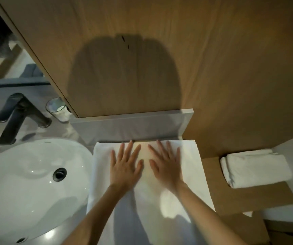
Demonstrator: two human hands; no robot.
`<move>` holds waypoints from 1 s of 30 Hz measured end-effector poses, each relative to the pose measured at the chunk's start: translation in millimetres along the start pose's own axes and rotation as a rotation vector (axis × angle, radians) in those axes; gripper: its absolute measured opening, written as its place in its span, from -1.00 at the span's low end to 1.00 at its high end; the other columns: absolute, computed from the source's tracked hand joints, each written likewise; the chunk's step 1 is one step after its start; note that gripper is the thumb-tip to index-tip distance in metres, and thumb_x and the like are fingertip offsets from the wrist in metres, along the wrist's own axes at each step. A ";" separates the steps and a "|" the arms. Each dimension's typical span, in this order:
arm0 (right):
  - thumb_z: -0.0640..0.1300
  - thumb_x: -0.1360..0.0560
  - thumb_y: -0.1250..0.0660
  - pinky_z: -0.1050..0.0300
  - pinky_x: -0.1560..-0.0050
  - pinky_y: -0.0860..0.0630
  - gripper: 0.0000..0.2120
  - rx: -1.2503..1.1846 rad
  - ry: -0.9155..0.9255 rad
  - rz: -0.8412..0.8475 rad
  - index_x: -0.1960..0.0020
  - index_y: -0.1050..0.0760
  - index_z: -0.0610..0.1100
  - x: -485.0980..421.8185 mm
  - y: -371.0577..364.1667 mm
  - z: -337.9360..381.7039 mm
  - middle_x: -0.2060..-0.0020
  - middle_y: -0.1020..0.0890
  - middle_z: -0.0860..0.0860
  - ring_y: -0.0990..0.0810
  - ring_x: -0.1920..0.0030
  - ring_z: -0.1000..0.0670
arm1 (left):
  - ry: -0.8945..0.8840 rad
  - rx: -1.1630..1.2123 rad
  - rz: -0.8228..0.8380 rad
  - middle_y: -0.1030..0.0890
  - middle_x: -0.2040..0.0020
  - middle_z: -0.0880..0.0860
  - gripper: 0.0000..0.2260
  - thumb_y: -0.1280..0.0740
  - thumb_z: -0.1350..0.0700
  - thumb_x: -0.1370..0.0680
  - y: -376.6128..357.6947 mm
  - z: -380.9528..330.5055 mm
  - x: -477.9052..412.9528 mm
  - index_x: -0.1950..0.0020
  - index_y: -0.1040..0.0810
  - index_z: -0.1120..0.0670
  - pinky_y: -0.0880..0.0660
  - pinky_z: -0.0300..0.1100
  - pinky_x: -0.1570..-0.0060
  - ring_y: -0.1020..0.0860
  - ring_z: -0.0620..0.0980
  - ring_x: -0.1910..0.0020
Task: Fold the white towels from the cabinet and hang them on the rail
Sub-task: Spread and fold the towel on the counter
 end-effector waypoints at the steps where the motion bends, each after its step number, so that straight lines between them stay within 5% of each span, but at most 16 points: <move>1: 0.25 -0.63 0.19 -0.19 -0.50 0.32 -0.47 0.037 0.011 0.026 -0.56 -0.02 0.18 0.0 1.3 -12.0 -0.58 0.06 0.09 0.12 -0.58 -0.08 | 0.006 0.016 0.007 0.15 -0.59 -0.10 -0.48 0.17 -0.25 -0.61 2.4 6.8 1.6 -0.57 0.00 -0.18 0.26 0.12 -0.49 0.28 -0.03 -0.54; 5: 0.34 -0.59 0.10 -0.23 -0.51 0.19 -0.46 0.065 -0.048 0.040 -0.54 -0.05 0.25 3.9 14.4 -54.1 -0.57 0.02 0.09 0.06 -0.57 -0.15 | 0.080 0.003 -0.005 0.12 -0.59 -0.10 -0.47 0.14 -0.28 -0.59 8.6 34.0 13.0 -0.56 -0.04 -0.21 0.25 0.10 -0.50 0.25 0.07 -0.55; 8: 0.41 -0.55 0.14 -0.28 -0.44 0.23 -0.45 -0.007 -0.192 0.090 -0.51 0.11 0.37 7.3 18.2 -78.6 -0.58 0.12 0.10 0.08 -0.55 -0.21 | 0.126 0.022 -0.028 0.05 -0.60 0.04 -0.47 0.10 -0.28 -0.58 12.1 39.2 16.5 -0.55 -0.08 -0.21 0.20 0.13 -0.50 0.18 0.19 -0.55; 11: 0.46 -0.47 0.13 -0.26 -0.49 -0.11 -0.41 -0.190 -0.289 0.158 -0.45 0.22 0.43 13.3 18.3 -89.8 -0.58 0.09 0.05 -0.01 -0.56 -0.19 | 0.183 0.054 -0.026 -0.01 -0.57 0.17 -0.45 0.05 -0.28 -0.55 14.5 38.6 16.9 -0.54 -0.12 -0.21 0.14 0.14 -0.49 0.10 0.24 -0.55; 15: 0.31 -0.59 0.18 -0.27 -0.47 0.18 -0.40 -0.017 -0.247 0.036 -0.57 0.00 0.13 11.3 31.5 -72.9 -0.58 0.08 -0.07 0.16 -0.56 -0.18 | 0.215 0.048 0.003 -0.08 -0.55 0.25 -0.42 0.10 -0.24 -0.57 14.8 32.6 13.0 -0.56 -0.13 -0.08 0.05 0.24 -0.46 0.00 0.35 -0.52; 18: 0.05 -0.60 0.03 -0.34 -0.47 -0.08 -0.47 -0.075 -0.109 -0.140 -0.50 -0.29 -0.12 16.7 31.9 -21.5 -0.53 -0.21 -0.13 -0.10 -0.54 -0.20 | 0.132 0.081 -0.072 -0.26 -0.51 0.22 -0.46 0.17 -0.15 -0.65 15.3 -5.6 19.1 -0.54 -0.18 0.07 -0.14 0.28 -0.41 -0.18 0.30 -0.49; 22: 0.00 -0.66 0.05 -0.29 -0.46 -0.05 -0.53 -0.109 -0.020 -0.096 -0.50 -0.30 -0.08 30.4 0.7 30.2 -0.51 -0.25 -0.10 -0.17 -0.52 -0.19 | 0.093 0.098 -0.029 -0.05 -0.58 0.09 -0.51 0.06 -0.11 -0.65 -15.3 -43.0 31.6 -0.58 -0.08 -0.03 0.04 0.20 -0.48 0.02 0.18 -0.55; 27: 0.08 -0.64 0.02 -0.17 -0.52 0.04 -0.53 -0.058 0.124 -0.244 -0.53 -0.24 0.04 41.2 -0.2 0.4 -0.55 -0.15 -0.01 -0.03 -0.57 -0.08 | 0.133 0.043 -0.001 0.18 -0.59 0.04 -0.51 0.10 -0.22 -0.61 -9.7 -12.5 40.0 -0.55 0.05 -0.24 0.20 0.07 -0.52 0.26 0.09 -0.55; 29: 0.13 -0.66 0.08 -0.11 -0.53 0.10 -0.51 -0.410 0.300 -0.287 -0.56 -0.12 0.05 47.4 22.9 -11.5 -0.57 -0.04 0.04 0.05 -0.57 -0.04 | 0.148 0.080 -0.021 0.20 -0.59 0.04 -0.50 0.13 -0.24 -0.60 1.2 5.6 47.5 -0.55 0.04 -0.26 0.18 0.05 -0.52 0.26 0.07 -0.55; 30: 0.18 -0.66 0.14 -0.11 -0.52 0.02 -0.49 -0.864 0.261 -0.258 -0.58 -0.05 0.09 52.2 31.5 -18.5 -0.58 -0.03 0.06 0.01 -0.57 -0.05 | 0.153 0.101 -0.032 0.20 -0.59 0.05 -0.50 0.12 -0.24 -0.60 4.8 13.3 51.5 -0.55 0.03 -0.26 0.17 0.04 -0.52 0.26 0.07 -0.55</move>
Point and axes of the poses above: each hand's wrist, its own x-axis away from the middle knuckle, its own y-axis out of the back of the hand, z = x × y, the point moved 8 cm from there along -x, towards the middle knuckle
